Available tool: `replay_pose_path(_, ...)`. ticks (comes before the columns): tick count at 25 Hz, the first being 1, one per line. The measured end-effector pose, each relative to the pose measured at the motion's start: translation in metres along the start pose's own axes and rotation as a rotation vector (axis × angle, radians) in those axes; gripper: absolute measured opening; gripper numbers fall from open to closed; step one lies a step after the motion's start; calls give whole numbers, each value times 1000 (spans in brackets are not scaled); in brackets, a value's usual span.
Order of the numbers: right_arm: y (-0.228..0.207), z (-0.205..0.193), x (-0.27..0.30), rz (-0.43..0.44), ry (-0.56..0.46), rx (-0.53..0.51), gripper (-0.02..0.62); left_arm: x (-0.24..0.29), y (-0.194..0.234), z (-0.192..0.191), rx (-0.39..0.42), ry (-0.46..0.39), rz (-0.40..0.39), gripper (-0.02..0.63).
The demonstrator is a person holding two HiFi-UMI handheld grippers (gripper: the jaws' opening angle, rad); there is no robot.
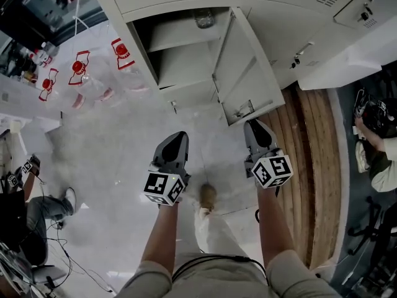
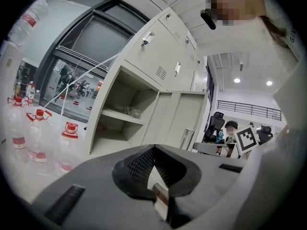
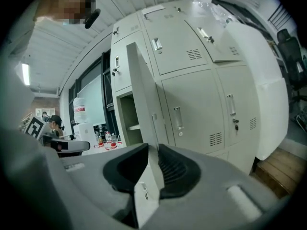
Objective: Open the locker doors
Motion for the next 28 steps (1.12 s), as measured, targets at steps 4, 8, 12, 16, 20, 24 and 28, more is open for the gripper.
replay_pose_path(4,-18,1,-4,-36,-8,18,66,0,-1,-3,4,0,8,-2)
replay_pose_path(8,-38,3,-7,-87,-25,42,57,-1,0,-6,6,-3,19,-2)
replay_pose_path(12,-57,7,-7,-143,-43,64,16,-2,2,-8,2,-3,30,-2)
replay_pose_path(16,-76,10,-7,-200,-55,79,0,-4,5,-11,1,6,39,-2)
replay_pose_path(20,-91,11,-5,-237,-50,76,4,-4,8,-15,-1,13,45,-2)
replay_pose_path(24,-92,5,-10,-263,-36,55,14,-4,15,-16,3,20,55,-2)
replay_pose_path(28,-74,-6,-19,-254,-38,38,15,-3,28,-13,9,19,61,-2)
Point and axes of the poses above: the fingertips, and each gripper's own axes: x forward along the fingers, y to its left, z out of its top, the point moved 1 cm from there along -x, backward along the fingers, and after that the axes turned 4 degrees about -x, right-handed, at the moved point
